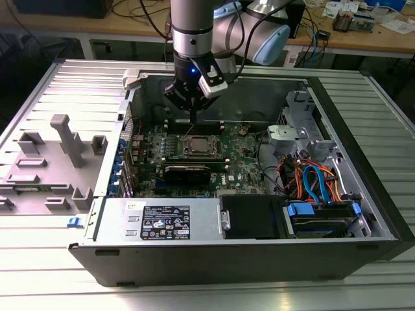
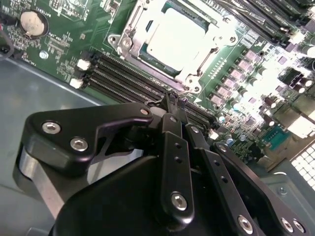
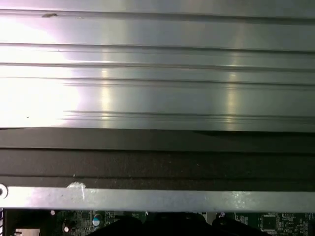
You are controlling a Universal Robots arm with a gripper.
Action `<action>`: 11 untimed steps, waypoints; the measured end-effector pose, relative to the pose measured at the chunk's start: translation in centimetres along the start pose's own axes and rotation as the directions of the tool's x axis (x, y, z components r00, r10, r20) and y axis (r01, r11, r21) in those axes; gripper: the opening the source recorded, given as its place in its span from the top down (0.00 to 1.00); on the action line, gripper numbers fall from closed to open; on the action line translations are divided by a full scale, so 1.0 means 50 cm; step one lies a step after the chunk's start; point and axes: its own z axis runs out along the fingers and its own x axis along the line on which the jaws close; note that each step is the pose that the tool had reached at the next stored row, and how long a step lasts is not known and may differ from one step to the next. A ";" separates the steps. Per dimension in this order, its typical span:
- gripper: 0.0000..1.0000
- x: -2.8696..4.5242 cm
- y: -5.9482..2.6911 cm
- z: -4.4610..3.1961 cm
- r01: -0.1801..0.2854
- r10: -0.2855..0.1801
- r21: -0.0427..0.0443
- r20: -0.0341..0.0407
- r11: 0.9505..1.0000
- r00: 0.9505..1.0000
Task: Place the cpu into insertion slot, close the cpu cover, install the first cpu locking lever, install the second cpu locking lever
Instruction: 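Install the first cpu locking lever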
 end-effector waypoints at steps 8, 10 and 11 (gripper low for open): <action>0.89 -0.006 0.000 0.000 -0.032 0.032 -0.008 -0.001 0.999 0.999; 0.89 -0.013 0.000 0.001 -0.032 0.032 -0.008 -0.001 0.999 0.999; 0.89 -0.016 0.000 0.002 -0.032 0.032 -0.008 -0.001 0.999 0.999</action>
